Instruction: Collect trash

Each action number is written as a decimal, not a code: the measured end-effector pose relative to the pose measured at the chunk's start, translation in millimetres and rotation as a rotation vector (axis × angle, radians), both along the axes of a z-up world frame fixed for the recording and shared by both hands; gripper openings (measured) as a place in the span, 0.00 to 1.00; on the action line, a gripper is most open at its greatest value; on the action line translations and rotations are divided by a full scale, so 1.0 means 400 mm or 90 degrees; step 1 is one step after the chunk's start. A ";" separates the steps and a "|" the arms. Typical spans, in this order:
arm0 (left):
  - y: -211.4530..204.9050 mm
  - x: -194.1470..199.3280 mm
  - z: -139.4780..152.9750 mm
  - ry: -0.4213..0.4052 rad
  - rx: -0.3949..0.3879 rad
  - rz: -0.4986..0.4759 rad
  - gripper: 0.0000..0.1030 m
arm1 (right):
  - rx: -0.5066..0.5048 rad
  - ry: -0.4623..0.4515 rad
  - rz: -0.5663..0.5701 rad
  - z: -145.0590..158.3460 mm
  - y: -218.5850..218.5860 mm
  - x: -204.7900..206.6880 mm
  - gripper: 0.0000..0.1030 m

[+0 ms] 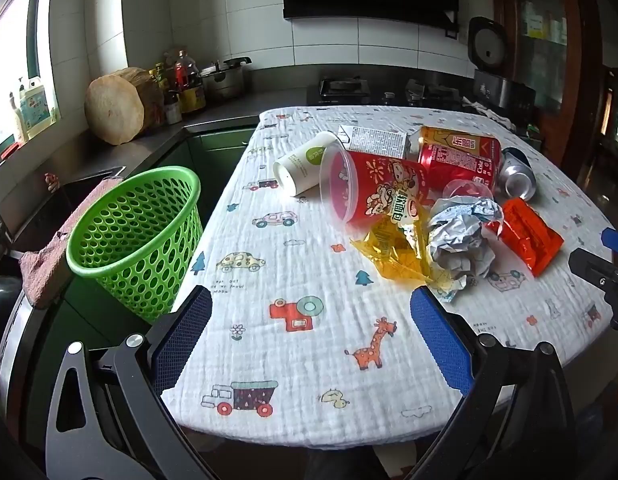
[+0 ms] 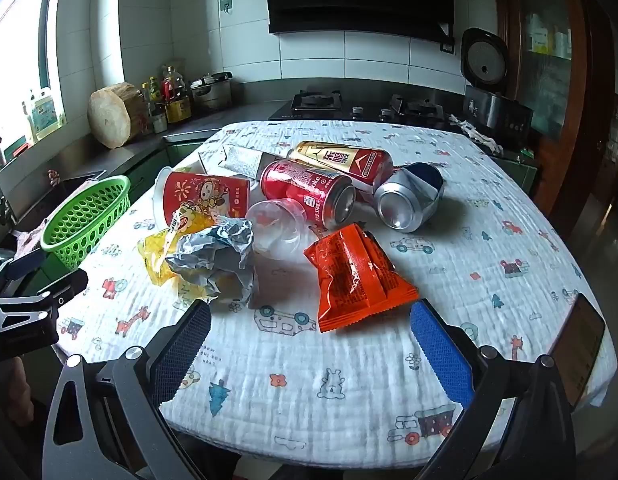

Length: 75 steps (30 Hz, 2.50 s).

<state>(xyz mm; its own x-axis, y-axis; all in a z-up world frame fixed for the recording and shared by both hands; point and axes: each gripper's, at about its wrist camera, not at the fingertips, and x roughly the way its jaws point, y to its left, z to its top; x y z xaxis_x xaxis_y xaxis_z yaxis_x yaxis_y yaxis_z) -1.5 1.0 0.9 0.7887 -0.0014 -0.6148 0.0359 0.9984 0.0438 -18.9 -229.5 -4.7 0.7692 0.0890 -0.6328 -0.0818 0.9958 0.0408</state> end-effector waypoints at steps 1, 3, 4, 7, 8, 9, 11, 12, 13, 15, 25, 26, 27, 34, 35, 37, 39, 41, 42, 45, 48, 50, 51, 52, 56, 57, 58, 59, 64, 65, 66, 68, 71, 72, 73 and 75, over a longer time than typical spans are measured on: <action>0.001 -0.003 0.002 0.000 -0.001 -0.001 0.95 | 0.000 0.000 0.000 0.000 0.000 0.000 0.94; 0.010 -0.014 0.000 -0.006 -0.006 0.001 0.95 | 0.002 0.001 0.000 -0.002 -0.001 0.001 0.94; 0.013 -0.019 0.001 -0.007 -0.007 0.001 0.95 | 0.001 0.002 0.000 -0.002 -0.001 0.002 0.94; 0.001 0.005 -0.008 0.013 0.000 0.000 0.95 | 0.002 0.003 0.000 -0.003 -0.003 0.003 0.94; 0.001 0.005 -0.008 0.013 0.001 0.000 0.95 | 0.002 0.004 0.000 -0.005 -0.003 0.003 0.94; 0.002 0.005 -0.007 0.013 -0.001 0.001 0.95 | 0.003 0.004 0.000 -0.007 -0.004 0.004 0.94; 0.003 0.004 -0.006 0.013 -0.002 0.001 0.95 | 0.002 0.004 -0.001 -0.007 -0.004 0.004 0.94; 0.004 0.003 -0.006 0.013 -0.002 0.001 0.95 | 0.003 0.005 -0.002 -0.009 -0.006 0.005 0.94; 0.005 0.011 -0.009 0.014 -0.001 0.002 0.95 | 0.003 0.005 -0.002 -0.009 -0.006 0.007 0.94; 0.001 0.011 -0.011 0.013 -0.002 0.000 0.95 | 0.004 0.007 -0.004 -0.014 -0.009 0.010 0.94; -0.019 0.044 -0.018 0.018 0.000 -0.013 0.95 | 0.008 0.014 -0.009 -0.017 -0.020 0.030 0.94; -0.019 0.044 -0.017 0.017 0.001 -0.014 0.95 | 0.010 0.014 -0.009 -0.018 -0.022 0.032 0.94; -0.021 0.046 -0.016 0.016 0.002 -0.016 0.95 | 0.010 0.015 -0.009 -0.019 -0.025 0.035 0.94; -0.032 0.057 -0.016 0.017 0.004 -0.034 0.95 | 0.016 0.026 -0.005 -0.031 -0.048 0.065 0.94; -0.033 0.060 -0.016 0.017 0.003 -0.038 0.95 | 0.012 0.028 -0.004 -0.034 -0.050 0.070 0.94; -0.036 0.063 -0.017 0.017 0.000 -0.046 0.95 | 0.008 0.031 -0.002 -0.040 -0.053 0.080 0.94; -0.040 0.065 -0.016 0.015 -0.005 -0.055 0.95 | 0.010 0.035 0.000 -0.045 -0.060 0.092 0.94; -0.042 0.067 -0.016 0.015 -0.011 -0.064 0.95 | 0.007 0.039 -0.001 -0.050 -0.067 0.112 0.94; -0.043 0.068 -0.016 0.015 -0.015 -0.070 0.95 | 0.002 0.041 0.000 -0.053 -0.071 0.123 0.94; -0.046 0.074 -0.016 0.018 -0.028 -0.087 0.94 | -0.007 0.051 0.007 -0.065 -0.076 0.153 0.93; -0.050 0.079 -0.016 0.020 -0.040 -0.108 0.94 | -0.003 0.066 0.017 -0.077 -0.086 0.187 0.93; -0.054 0.084 -0.017 0.022 -0.044 -0.120 0.94 | 0.003 0.076 0.028 -0.088 -0.091 0.206 0.93; -0.057 0.086 -0.018 0.024 -0.046 -0.126 0.94 | 0.002 0.081 0.032 -0.092 -0.091 0.216 0.93; -0.059 0.089 -0.019 0.027 -0.049 -0.132 0.94 | 0.000 0.085 0.037 -0.096 -0.092 0.227 0.93; -0.067 0.101 -0.022 0.039 -0.072 -0.162 0.94 | -0.006 0.104 0.055 -0.112 -0.089 0.269 0.93; -0.072 0.104 -0.023 0.042 -0.074 -0.170 0.94 | -0.007 0.110 0.061 -0.117 -0.089 0.280 0.93; -0.079 0.107 -0.024 0.045 -0.073 -0.178 0.94 | -0.010 0.114 0.067 -0.122 -0.088 0.288 0.93; -0.087 0.111 -0.024 0.046 -0.068 -0.187 0.94 | -0.015 0.117 0.072 -0.126 -0.087 0.297 0.93; -0.135 0.128 -0.013 0.052 -0.070 -0.245 0.94 | -0.022 0.141 0.088 -0.148 -0.087 0.324 0.82; -0.145 0.132 -0.009 0.052 -0.075 -0.260 0.94 | -0.018 0.145 0.091 -0.152 -0.089 0.326 0.81; -0.157 0.136 -0.006 0.051 -0.079 -0.276 0.94 | -0.016 0.147 0.092 -0.155 -0.091 0.327 0.80; -0.182 0.148 -0.003 0.047 -0.074 -0.299 0.89 | -0.015 0.150 0.095 -0.161 -0.095 0.328 0.76; -0.220 0.174 -0.012 0.061 -0.053 -0.320 0.79 | -0.002 0.156 0.096 -0.167 -0.105 0.327 0.69; -0.231 0.183 -0.018 0.069 -0.046 -0.331 0.75 | 0.000 0.156 0.096 -0.168 -0.107 0.325 0.69; -0.239 0.189 -0.024 0.075 -0.037 -0.339 0.73 | 0.001 0.155 0.097 -0.168 -0.109 0.320 0.68; -0.250 0.203 -0.033 0.083 -0.019 -0.351 0.73 | 0.006 0.152 0.098 -0.167 -0.115 0.315 0.66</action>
<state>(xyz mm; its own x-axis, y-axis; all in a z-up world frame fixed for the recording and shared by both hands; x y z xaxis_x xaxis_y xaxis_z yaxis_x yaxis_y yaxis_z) 79.5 -99.0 -12.4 0.5835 -0.4110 -0.7005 0.5558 0.8310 -0.0246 107.0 -275.5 -71.3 0.5749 0.1993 -0.7936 -0.2187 0.9720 0.0857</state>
